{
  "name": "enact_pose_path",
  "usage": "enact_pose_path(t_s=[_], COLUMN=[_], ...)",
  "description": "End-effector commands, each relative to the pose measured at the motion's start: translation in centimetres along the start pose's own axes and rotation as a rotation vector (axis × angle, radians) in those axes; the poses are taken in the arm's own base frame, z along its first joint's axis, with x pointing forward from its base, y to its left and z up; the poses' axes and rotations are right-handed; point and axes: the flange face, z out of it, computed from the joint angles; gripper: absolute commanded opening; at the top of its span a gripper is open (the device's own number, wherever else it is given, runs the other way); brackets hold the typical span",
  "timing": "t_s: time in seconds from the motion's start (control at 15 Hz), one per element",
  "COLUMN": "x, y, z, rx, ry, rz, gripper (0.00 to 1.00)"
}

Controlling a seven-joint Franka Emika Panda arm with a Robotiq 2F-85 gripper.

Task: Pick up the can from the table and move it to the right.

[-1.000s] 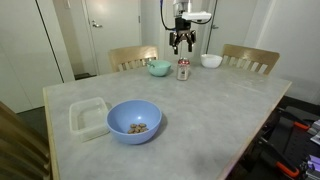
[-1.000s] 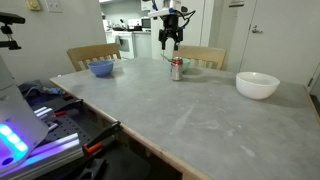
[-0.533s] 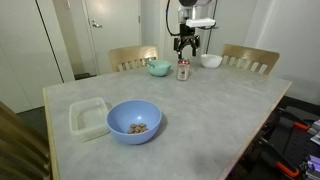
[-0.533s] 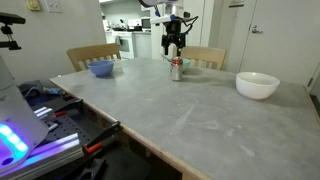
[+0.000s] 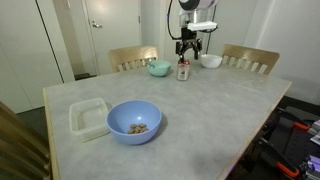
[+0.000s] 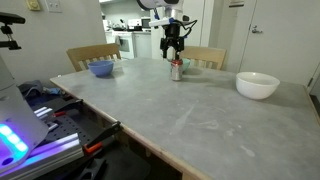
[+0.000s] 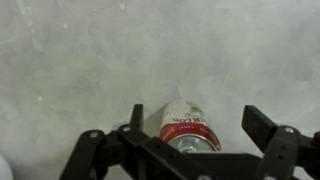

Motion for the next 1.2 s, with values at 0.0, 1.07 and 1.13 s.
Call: enact_pose_path(t_s=[0.0,1.07,1.13], x=[-0.33,-0.68,-0.69], y=[0.20,0.19,0.18], z=[0.58,1.05,1.08], rx=[0.006,0.012,0.013], ry=[-0.005,-0.013,-0.012], rz=[0.008,0.008,0.007], gripper=[1.00,1.00,1.00])
